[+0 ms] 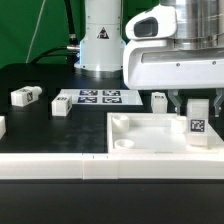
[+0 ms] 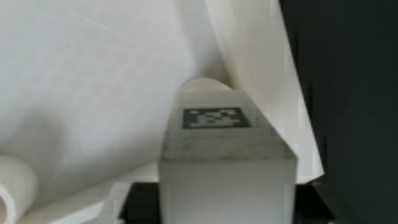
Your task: Assemble one leg
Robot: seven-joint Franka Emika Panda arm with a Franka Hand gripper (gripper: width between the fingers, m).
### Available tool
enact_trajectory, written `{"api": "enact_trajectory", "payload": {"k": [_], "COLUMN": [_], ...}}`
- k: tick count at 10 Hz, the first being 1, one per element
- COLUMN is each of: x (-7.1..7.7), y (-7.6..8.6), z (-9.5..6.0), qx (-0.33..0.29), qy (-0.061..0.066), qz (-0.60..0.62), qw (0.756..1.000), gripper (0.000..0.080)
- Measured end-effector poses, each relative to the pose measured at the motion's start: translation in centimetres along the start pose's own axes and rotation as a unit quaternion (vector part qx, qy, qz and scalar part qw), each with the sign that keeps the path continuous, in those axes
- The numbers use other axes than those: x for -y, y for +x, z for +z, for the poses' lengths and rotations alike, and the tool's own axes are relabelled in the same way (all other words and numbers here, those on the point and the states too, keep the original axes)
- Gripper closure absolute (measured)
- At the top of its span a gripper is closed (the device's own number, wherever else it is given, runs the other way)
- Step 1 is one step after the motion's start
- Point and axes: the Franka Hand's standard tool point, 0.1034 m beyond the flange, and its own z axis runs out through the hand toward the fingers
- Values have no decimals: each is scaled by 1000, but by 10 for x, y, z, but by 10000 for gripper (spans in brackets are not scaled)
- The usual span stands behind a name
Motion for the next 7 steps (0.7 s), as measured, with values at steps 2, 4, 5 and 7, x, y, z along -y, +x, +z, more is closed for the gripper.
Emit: {"api": "enact_trajectory", "payload": {"k": [2, 4, 5, 7], "x": [0, 2, 3, 3], "y": [0, -2, -2, -2], "z": [0, 1, 2, 1], "qx": [-2, -7, -9, -9], "qy": [-3, -8, -10, -13], "qz": [102, 223, 256, 290], "qw": [995, 975, 967, 957], "gripper": [507, 507, 507, 507]}}
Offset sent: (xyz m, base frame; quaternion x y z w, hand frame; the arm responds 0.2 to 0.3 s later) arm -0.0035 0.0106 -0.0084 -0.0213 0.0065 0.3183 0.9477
